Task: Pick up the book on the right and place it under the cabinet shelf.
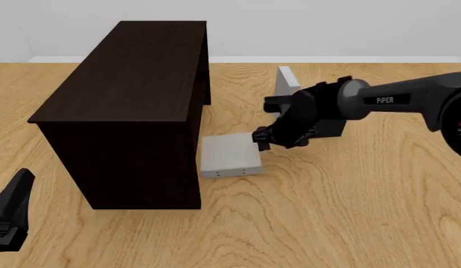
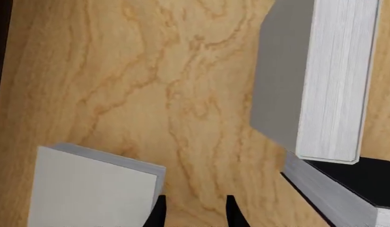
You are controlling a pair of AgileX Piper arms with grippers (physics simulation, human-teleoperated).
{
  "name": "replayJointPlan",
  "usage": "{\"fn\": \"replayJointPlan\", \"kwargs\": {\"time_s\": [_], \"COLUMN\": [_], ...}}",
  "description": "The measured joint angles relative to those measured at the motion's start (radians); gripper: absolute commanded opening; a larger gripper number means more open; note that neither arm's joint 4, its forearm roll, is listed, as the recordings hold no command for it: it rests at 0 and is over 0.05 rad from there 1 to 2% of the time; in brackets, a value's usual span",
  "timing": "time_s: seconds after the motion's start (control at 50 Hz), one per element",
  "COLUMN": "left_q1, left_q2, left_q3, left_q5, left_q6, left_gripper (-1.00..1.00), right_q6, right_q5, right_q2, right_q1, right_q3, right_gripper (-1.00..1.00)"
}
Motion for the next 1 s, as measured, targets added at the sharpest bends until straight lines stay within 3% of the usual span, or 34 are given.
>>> {"fn": "replayJointPlan", "kwargs": {"time_s": [1.0], "left_q1": [0.003], "left_q2": [0.0], "left_q3": [-0.002], "left_q5": [-0.004], "left_q6": [-0.001], "left_gripper": [1.0], "right_q6": [0.041], "right_q5": [-0.015], "right_q2": [0.034], "right_q1": [0.12], "right_q3": [-0.033], "right_gripper": [1.0]}}
